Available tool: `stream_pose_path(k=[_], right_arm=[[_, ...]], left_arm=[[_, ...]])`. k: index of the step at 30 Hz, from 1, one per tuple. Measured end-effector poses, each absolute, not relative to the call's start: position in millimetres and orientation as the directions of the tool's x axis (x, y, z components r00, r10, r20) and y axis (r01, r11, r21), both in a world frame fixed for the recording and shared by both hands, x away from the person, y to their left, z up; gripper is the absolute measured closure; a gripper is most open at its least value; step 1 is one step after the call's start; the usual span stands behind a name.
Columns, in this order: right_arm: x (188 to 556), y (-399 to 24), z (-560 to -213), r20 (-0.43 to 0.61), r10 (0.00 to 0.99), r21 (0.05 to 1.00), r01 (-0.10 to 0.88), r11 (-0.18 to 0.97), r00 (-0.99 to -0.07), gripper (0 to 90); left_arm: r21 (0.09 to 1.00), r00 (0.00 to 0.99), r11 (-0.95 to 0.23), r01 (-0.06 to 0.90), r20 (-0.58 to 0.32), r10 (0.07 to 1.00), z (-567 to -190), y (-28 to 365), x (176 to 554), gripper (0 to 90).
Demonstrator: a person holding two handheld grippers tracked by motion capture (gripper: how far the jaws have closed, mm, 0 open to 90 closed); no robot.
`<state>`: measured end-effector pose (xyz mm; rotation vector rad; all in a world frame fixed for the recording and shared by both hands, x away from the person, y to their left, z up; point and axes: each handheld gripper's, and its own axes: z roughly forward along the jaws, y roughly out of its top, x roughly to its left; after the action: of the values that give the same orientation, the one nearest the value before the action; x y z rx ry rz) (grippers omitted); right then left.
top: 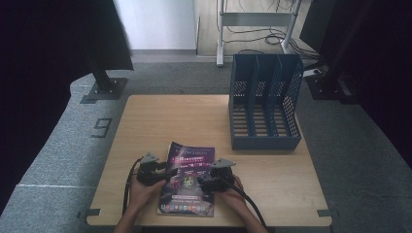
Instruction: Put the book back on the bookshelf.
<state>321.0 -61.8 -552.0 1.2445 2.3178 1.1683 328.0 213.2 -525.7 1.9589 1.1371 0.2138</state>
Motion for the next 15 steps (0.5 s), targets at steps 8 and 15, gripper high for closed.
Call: stream_pose_path(k=[8,15], right_arm=[[320.6,-62.2,-552.5,0.132,0.788,0.756,0.575,0.312,-0.602,17.9],[320.7,-62.4,-552.6,0.130,0.786,0.758,0.572,0.314,-0.604,17.8]], left_arm=[[0.715,0.563,-0.250,0.653,-0.237,0.791,-528.8,218.0,331.7,38.6],[0.698,0.539,-0.257,0.669,-0.217,0.814,-538.8,218.5,340.6,36.3]])
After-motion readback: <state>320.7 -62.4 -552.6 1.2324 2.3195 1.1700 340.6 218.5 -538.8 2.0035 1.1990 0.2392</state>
